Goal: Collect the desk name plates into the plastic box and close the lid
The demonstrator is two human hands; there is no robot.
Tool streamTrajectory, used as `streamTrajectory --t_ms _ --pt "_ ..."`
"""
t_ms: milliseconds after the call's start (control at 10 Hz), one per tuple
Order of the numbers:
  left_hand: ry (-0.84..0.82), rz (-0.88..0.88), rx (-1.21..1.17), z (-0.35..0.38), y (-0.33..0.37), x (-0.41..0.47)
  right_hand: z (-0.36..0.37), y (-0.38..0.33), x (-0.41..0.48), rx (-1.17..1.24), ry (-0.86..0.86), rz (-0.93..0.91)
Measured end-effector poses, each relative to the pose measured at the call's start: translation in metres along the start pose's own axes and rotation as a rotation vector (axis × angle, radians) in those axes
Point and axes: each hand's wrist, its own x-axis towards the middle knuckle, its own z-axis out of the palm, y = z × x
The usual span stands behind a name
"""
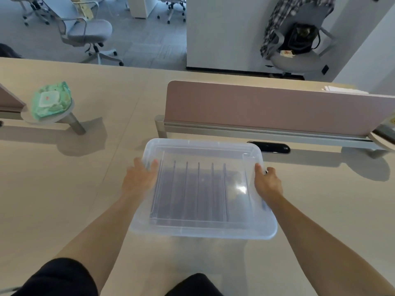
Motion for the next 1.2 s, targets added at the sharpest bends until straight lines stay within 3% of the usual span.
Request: streamTrajectory --t_ms 200,300,400,500,800,1000,1100,1200 --pt "0.087 -0.126 -0.005 -0.014 0.002 -0.017 -0.002 0.001 -0.017 -0.217 0.163 -0.097" --pt "-0.004 -0.136 0.035 -0.020 0.002 -0.018 -0.009 -0.004 -0.013 -0.211 0.064 -0.048" --pt "-0.100 -0.156 -0.074 -0.024 0.010 -0.018 -0.015 -0.011 -0.008 -0.124 -0.031 0.004" --pt "-0.098 -0.242 -0.113 -0.023 0.021 -0.024 -0.015 -0.024 -0.011 -0.057 -0.121 0.035" --pt "-0.154 -0.162 -0.025 -0.026 0.030 -0.024 -0.016 -0.045 -0.007 -0.318 -0.251 0.042" --pt "-0.077 -0.190 0.237 -0.013 0.041 -0.029 0.007 -0.033 -0.004 -0.288 -0.102 0.130" --pt "-0.060 -0.173 0.301 -0.012 0.046 -0.036 -0.009 -0.039 -0.014 -0.253 -0.179 0.058" --pt "-0.023 0.052 0.417 -0.007 0.042 -0.054 -0.056 -0.071 -0.024 0.150 -0.331 -0.066"
